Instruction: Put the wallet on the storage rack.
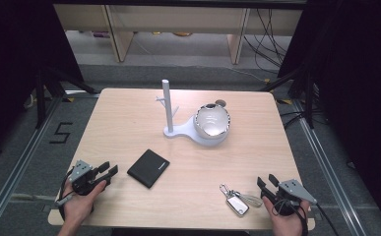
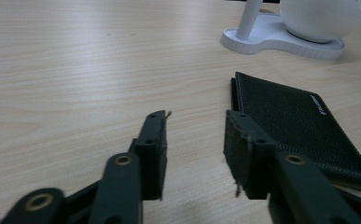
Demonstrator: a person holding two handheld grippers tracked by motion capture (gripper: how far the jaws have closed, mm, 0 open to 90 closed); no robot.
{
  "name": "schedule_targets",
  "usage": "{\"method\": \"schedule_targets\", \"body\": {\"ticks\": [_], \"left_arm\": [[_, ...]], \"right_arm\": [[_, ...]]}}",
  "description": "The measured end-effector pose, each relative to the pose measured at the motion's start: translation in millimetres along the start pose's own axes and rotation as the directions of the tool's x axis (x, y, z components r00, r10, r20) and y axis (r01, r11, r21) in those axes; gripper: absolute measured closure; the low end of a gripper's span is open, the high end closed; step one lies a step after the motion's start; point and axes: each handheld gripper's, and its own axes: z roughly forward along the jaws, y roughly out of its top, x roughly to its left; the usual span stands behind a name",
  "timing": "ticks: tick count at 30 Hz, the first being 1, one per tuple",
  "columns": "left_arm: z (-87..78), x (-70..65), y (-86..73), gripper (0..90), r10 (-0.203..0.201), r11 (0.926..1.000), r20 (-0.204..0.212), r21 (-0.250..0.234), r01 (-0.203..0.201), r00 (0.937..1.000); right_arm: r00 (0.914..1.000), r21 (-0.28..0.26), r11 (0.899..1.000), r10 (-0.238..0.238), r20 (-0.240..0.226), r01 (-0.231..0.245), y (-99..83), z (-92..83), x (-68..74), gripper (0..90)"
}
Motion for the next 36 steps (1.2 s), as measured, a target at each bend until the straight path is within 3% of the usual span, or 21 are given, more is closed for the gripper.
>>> {"method": "schedule_targets", "body": {"ticks": [2, 6, 9, 11, 14, 15, 16, 17, 18, 21, 22, 23, 24, 25, 27, 30, 31, 32, 34, 35, 36], "left_arm": [[0.9, -0.3, 1.1, 68.4, -0.006, 0.9997, 0.006, 0.024, 0.006, 1.0000], [4.8, -3.2, 11.1, 83.5, 0.028, 0.9971, 0.007, 0.070, -0.028, 0.9996], [11.0, -7.1, 17.7, 89.4, 0.057, 0.9914, 0.013, 0.117, -0.058, 0.9983], [17.3, -8.3, 22.5, 89.6, 0.083, 0.9846, 0.014, 0.153, -0.085, 0.9964], [30.8, -8.1, 31.2, 89.6, 0.117, 0.9696, 0.041, 0.212, -0.123, 0.9923], [35.1, -6.4, 34.6, 89.6, 0.153, 0.9523, 0.054, 0.258, -0.162, 0.9867], [41.4, -6.6, 35.7, 89.6, 0.156, 0.9481, 0.062, 0.271, -0.167, 0.9858], [46.6, -7.2, 37.2, 89.6, 0.161, 0.9434, 0.074, 0.282, -0.175, 0.9842], [51.3, -6.2, 38.2, 89.6, 0.189, 0.9352, 0.086, 0.288, -0.206, 0.9782], [63.4, -6.8, 39.0, 89.6, 0.209, 0.9228, 0.088, 0.312, -0.226, 0.9740], [65.7, -6.9, 39.7, 89.6, 0.205, 0.9194, 0.095, 0.323, -0.225, 0.9742], [67.9, -7.7, 39.6, 89.6, 0.197, 0.9218, 0.098, 0.320, -0.218, 0.9755], [68.4, -8.6, 40.4, 89.6, 0.202, 0.9188, 0.092, 0.327, -0.221, 0.9751], [69.4, -9.6, 40.5, 89.6, 0.195, 0.9210, 0.098, 0.324, -0.216, 0.9759], [69.2, -9.7, 41.6, 89.5, 0.212, 0.9093, 0.111, 0.341, -0.238, 0.9709], [68.8, -9.8, 40.2, 89.4, 0.212, 0.9010, 0.116, 0.362, -0.240, 0.9705], [67.8, -9.9, 39.9, 89.3, 0.216, 0.8977, 0.122, 0.365, -0.247, 0.9686], [66.6, -10.4, 39.8, 89.0, 0.214, 0.8975, 0.130, 0.365, -0.247, 0.9682], [63.2, -11.8, 39.6, 88.0, 0.202, 0.9047, 0.133, 0.354, -0.237, 0.9703], [61.3, -11.1, 40.2, 86.8, 0.209, 0.8983, 0.144, 0.362, -0.248, 0.9672], [59.4, -11.1, 40.1, 86.1, 0.207, 0.8979, 0.146, 0.364, -0.247, 0.9673]], "right_arm": [[0.9997, 0.008, 1.000, -0.001, -0.023, 0.002, 4.1, 0.2, 3.6, 58.3], [0.9969, 0.058, 0.998, -0.036, -0.070, 0.040, 15.1, 0.7, 16.9, 79.6], [0.9880, 0.095, 0.993, -0.061, -0.142, 0.075, 25.3, 6.6, 32.2, 89.7], [0.9785, 0.128, 0.987, -0.074, -0.193, 0.100, 32.6, 11.7, 47.2, 90.0], [0.9557, 0.184, 0.969, -0.108, -0.274, 0.162, 42.6, 25.5, 71.1, 90.0], [0.9464, 0.199, 0.964, -0.109, -0.304, 0.175, 45.5, 31.1, 79.4, 90.0], [0.9437, 0.231, 0.954, -0.115, -0.310, 0.192, 49.0, 34.7, 87.9, 90.0], [0.9347, 0.236, 0.952, -0.108, -0.339, 0.195, 50.9, 41.0, 96.2, 90.0], [0.9334, 0.252, 0.945, -0.115, -0.340, 0.208, 53.6, 44.8, 104.6, 90.0], [0.9165, 0.274, 0.932, -0.122, -0.381, 0.238, 57.9, 61.8, 127.5, 90.0], [0.9117, 0.290, 0.926, -0.116, -0.394, 0.243, 58.4, 67.6, 134.9, 90.0], [0.9029, 0.301, 0.918, -0.117, -0.414, 0.257, 58.3, 74.2, 142.0, 90.0], [0.9012, 0.328, 0.907, -0.112, -0.419, 0.265, 59.0, 78.7, 149.4, 90.0], [0.8944, 0.332, 0.901, -0.118, -0.432, 0.279, 58.5, 85.0, 155.7, 90.0], [0.8809, 0.345, 0.887, -0.127, -0.456, 0.306, 57.3, 95.5, 166.5, 90.0], [0.8739, 0.375, 0.873, -0.108, -0.474, 0.311, 56.5, 106.7, 180.2, 90.0], [0.8729, 0.379, 0.874, -0.095, -0.479, 0.303, 56.2, 109.4, 184.1, 90.0], [0.8701, 0.382, 0.867, -0.108, -0.481, 0.319, 56.1, 111.9, 186.8, 90.0], [0.8664, 0.394, 0.861, -0.100, -0.489, 0.322, 56.6, 115.5, 192.5, 90.0], [0.8636, 0.394, 0.859, -0.101, -0.494, 0.326, 56.5, 117.8, 194.9, 90.0], [0.8629, 0.400, 0.855, -0.100, -0.495, 0.329, 56.8, 119.3, 197.7, 90.0]]}}
